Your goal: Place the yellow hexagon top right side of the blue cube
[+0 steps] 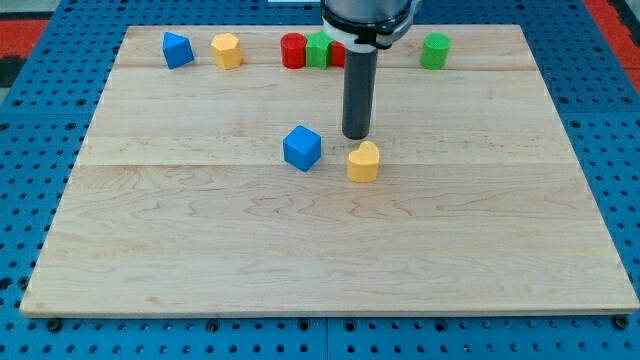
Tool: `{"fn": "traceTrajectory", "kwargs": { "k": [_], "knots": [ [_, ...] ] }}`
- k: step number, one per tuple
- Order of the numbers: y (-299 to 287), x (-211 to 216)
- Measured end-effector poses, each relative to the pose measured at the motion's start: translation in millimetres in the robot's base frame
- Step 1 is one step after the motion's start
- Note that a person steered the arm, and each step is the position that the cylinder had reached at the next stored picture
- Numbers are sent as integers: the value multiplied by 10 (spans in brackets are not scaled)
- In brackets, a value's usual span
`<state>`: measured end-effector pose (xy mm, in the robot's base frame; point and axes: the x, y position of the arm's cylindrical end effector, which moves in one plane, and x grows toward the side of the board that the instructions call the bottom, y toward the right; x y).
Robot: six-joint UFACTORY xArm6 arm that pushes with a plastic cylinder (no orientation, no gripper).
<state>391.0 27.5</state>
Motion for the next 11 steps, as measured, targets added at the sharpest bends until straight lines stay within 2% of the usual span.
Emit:
{"fn": "traceTrajectory", "kwargs": {
  "k": [1,2,3,4,6,7,8,9,10,11],
  "knots": [
    [-1144,-129],
    [-1640,-742],
    [-2291,-1017],
    [-2199,-1084],
    [-1727,-1738],
    [-1367,-1655],
    [-917,-827],
    [-417,-284],
    [-450,-423],
    [-968,-443]
  ]
}}
